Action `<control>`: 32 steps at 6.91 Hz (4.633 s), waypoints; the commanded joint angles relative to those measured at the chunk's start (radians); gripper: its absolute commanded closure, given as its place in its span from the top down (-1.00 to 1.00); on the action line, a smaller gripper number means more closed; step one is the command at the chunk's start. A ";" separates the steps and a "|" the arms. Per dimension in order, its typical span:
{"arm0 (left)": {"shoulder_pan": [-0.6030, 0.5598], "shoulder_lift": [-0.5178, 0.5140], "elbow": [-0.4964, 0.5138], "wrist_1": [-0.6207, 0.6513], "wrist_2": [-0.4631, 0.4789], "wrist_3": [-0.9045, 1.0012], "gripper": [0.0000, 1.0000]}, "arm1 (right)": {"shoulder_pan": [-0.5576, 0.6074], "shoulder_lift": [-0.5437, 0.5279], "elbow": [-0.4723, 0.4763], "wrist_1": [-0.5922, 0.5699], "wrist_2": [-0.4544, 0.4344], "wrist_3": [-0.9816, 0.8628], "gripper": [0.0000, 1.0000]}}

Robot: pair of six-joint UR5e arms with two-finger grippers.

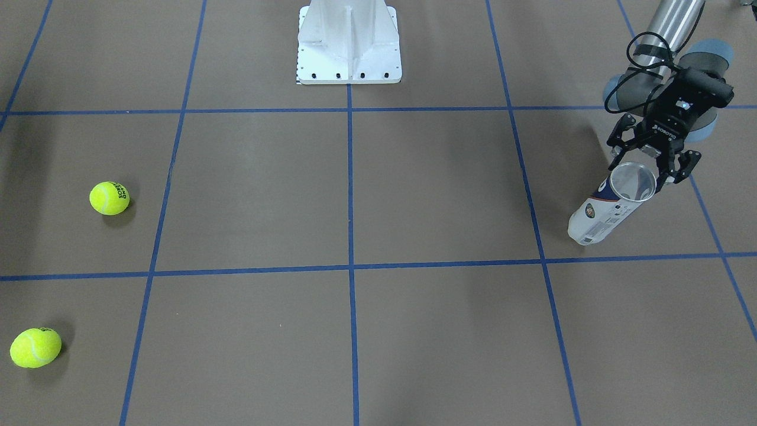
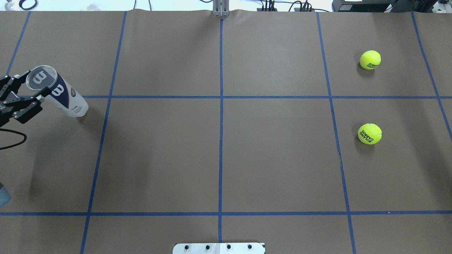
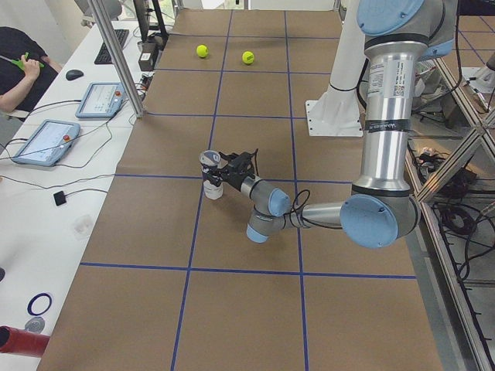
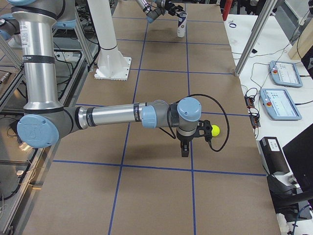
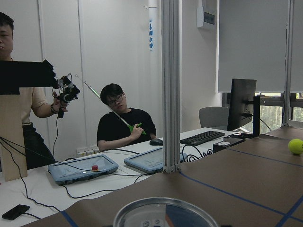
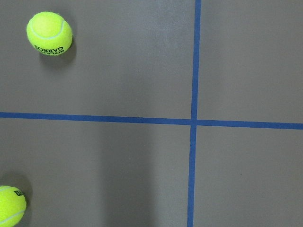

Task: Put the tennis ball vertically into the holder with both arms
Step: 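Hold the upright can with the left gripper near the table edge, then carry the upright can with the left gripper to the table center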

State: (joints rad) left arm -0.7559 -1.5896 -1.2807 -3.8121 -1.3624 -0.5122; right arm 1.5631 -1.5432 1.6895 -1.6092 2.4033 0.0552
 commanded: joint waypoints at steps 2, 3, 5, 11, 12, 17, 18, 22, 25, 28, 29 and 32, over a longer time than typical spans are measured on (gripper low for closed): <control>0.001 -0.001 0.026 -0.001 0.003 0.000 0.61 | 0.000 0.000 -0.002 0.000 -0.001 0.000 0.99; 0.001 -0.001 0.027 -0.001 0.003 0.000 0.61 | -0.002 0.000 -0.002 0.000 -0.001 0.000 0.99; 0.001 -0.001 0.023 -0.001 0.003 -0.002 0.61 | 0.000 0.000 0.001 0.000 -0.001 0.000 0.99; 0.006 -0.322 0.017 0.188 0.006 -0.071 0.59 | 0.000 -0.001 0.003 0.000 0.002 -0.002 0.99; 0.021 -0.404 0.018 0.280 0.006 -0.069 0.59 | 0.000 -0.002 0.003 0.000 0.011 0.000 0.99; 0.228 -0.703 0.104 0.546 0.230 -0.054 0.56 | 0.000 0.000 -0.001 0.000 0.011 -0.002 0.99; 0.228 -0.705 0.112 0.546 0.232 -0.054 0.56 | 0.000 0.000 0.001 0.000 0.011 -0.002 0.99; 0.259 -0.702 0.119 0.543 0.232 -0.054 0.74 | 0.000 -0.001 -0.002 0.000 0.011 -0.002 0.99; 0.268 -0.696 0.118 0.543 0.232 -0.054 0.97 | 0.000 0.000 -0.004 0.000 0.011 -0.002 0.99; 0.268 -0.704 0.104 0.539 0.229 -0.057 0.98 | 0.000 0.000 -0.004 0.000 0.011 -0.002 0.99; 0.267 -0.701 0.086 0.539 0.229 -0.058 0.98 | 0.000 0.000 -0.004 0.002 0.011 -0.002 0.99; 0.241 -0.640 -0.046 0.580 0.217 -0.055 0.98 | 0.000 0.000 0.015 0.000 0.013 0.000 0.99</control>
State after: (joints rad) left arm -0.5013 -2.2711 -1.2715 -3.2596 -1.1400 -0.5689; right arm 1.5631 -1.5442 1.6962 -1.6080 2.4158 0.0540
